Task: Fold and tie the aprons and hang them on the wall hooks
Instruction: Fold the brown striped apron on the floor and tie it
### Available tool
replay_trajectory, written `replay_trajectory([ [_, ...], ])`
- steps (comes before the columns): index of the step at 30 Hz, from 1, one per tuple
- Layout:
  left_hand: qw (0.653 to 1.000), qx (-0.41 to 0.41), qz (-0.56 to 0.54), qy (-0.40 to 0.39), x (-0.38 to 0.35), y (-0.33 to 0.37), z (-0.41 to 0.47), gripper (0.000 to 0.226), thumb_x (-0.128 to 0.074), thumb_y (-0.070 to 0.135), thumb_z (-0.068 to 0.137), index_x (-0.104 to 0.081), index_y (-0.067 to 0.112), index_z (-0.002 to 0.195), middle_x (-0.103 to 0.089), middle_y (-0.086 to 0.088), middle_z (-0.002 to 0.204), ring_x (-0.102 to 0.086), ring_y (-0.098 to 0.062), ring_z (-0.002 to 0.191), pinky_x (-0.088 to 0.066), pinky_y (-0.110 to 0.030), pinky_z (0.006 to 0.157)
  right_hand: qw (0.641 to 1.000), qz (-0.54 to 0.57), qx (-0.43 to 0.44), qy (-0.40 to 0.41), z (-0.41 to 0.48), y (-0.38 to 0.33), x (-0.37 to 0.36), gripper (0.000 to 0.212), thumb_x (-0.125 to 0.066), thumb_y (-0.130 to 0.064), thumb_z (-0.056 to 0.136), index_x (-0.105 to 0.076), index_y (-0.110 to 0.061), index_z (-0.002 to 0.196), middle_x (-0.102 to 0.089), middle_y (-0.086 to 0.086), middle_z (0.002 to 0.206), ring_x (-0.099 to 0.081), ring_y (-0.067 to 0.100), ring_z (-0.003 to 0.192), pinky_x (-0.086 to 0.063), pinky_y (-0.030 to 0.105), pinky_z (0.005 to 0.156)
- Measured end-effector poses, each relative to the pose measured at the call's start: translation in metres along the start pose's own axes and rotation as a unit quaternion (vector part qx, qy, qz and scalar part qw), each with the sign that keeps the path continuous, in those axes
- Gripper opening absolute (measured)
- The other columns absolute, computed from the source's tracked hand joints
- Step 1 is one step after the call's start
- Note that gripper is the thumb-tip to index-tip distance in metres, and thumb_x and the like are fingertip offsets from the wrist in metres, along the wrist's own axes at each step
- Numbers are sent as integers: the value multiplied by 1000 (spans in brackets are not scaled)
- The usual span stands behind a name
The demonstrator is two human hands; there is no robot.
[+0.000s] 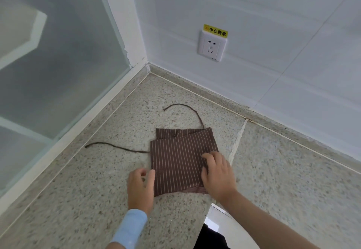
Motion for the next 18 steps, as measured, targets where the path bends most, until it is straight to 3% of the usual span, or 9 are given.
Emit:
replay_trajectory([
  [2,996,-40,11,-85,2,-6,-8,47,-42,67,77,-63,28,92,-54,7,103,-52,-14,100,-43,-36,88,994,35,-102,22,-20,4,-2,42,-60,-26,89,-50,-14,128,-50,7,125,-53,24,111,-51,42,93],
  [4,987,-79,22,-138,1,-6,-17,33,-51,62,81,-65,34,93,-56,10,105,-52,-9,103,-43,-29,86,969,87,-230,21,-34,12,-3,54,-61,-35,90,-46,-12,136,-51,9,126,-52,25,114,-49,45,97],
  [7,993,-43,19,-112,-2,-8,-26,26,-55,41,95,-67,20,103,-65,2,105,-61,-15,100,-53,-34,86,934,175,-309,-32,-42,17,-2,55,-58,-49,90,-46,-23,137,-64,-3,104,-63,21,98,-52,44,89],
  [10,995,-19,61,-79,-2,0,-26,30,-45,40,101,-62,16,99,-68,-2,87,-65,-18,80,-56,-42,77,921,234,-307,-45,-41,17,5,49,-61,-39,94,-41,-26,137,-62,-8,80,-64,15,75,-54,40,75],
  [13,982,-18,179,-56,0,2,-23,31,-42,38,103,-56,13,92,-60,-2,75,-55,-19,65,-49,-39,63,942,162,-286,-72,-42,19,10,44,-55,-35,99,-38,-23,138,-65,-5,69,-64,16,65,-54,39,72],
  [16,981,20,188,-43,-5,1,-25,22,-53,28,99,-54,12,114,-62,-1,94,-60,-20,78,-49,-32,67,967,38,-243,-69,-43,14,11,47,-54,-38,98,-40,-20,140,-66,0,104,-63,22,97,-48,39,90],
  [18,976,-54,208,27,-6,6,-30,33,-63,20,91,-53,13,121,-58,-5,114,-59,-25,100,-51,-39,83,988,-30,-152,-16,-45,5,12,49,-60,-32,94,-45,-17,138,-56,6,125,-54,27,114,-46,43,97],
])
Point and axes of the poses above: each hand's wrist, its own z-axis towards the middle knuckle, its own x-axis out of the back of the hand, y = z × x, the point moved 3 cm from there along z, towards the middle knuckle
